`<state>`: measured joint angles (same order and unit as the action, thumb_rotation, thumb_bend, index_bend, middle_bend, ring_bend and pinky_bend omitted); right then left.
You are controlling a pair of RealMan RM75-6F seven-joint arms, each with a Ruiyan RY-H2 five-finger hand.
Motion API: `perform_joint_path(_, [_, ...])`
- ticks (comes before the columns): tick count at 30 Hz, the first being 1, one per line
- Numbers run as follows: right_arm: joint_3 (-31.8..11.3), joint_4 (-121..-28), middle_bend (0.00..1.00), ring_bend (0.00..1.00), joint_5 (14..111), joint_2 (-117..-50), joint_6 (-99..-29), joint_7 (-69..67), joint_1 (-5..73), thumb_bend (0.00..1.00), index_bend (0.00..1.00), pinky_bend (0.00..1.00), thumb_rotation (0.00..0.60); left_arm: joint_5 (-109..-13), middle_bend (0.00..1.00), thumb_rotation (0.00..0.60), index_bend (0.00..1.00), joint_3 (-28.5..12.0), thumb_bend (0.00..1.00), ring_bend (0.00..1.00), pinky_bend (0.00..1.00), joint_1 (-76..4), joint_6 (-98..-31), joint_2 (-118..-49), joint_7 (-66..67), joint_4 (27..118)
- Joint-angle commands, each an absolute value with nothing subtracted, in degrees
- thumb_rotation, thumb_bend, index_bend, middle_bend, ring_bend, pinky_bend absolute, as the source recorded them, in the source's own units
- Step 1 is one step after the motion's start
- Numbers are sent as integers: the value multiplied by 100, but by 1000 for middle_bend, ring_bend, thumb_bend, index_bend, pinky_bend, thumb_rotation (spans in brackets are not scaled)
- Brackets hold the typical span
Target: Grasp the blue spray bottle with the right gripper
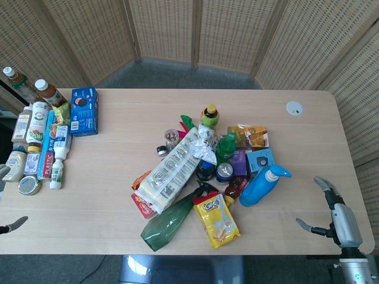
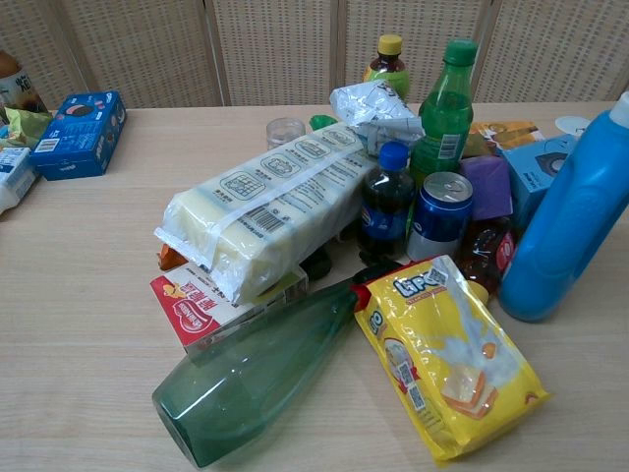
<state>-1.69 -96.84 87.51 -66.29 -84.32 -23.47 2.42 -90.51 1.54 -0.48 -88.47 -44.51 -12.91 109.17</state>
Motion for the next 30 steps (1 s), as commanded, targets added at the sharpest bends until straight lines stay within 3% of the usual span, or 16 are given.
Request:
perform_joint_path(1, [-139,-9675,0,0,8748,-6612,-8391,-2301,242,0,0,0,600,-9072,0,600,82,166,0,0,0,-47,-8830,-4471,-1210,10932])
perform_joint_path(9, [-353,-9617,0,0,8552,-6633,-8237,-2555,395,0,0,0,600,-9052,0,600,82,155,0,0,0,-41,-8828,-4484,-1169,10954])
perform_joint_path(21, [-1054,-9918,0,0,7687,-6317,-7035,-2984,1229,0,0,0,600,-9011,0,600,82,133,0,0,0,-62,-8781,-4497,-1172,10951])
perform_joint_path(30, [-1262,-10229,0,0,7264,-6461,-6762,-2676,1508,0,0,0,557,-9001,0,600,82,147,0,0,0,-100,-8668,-4523,-1117,10952])
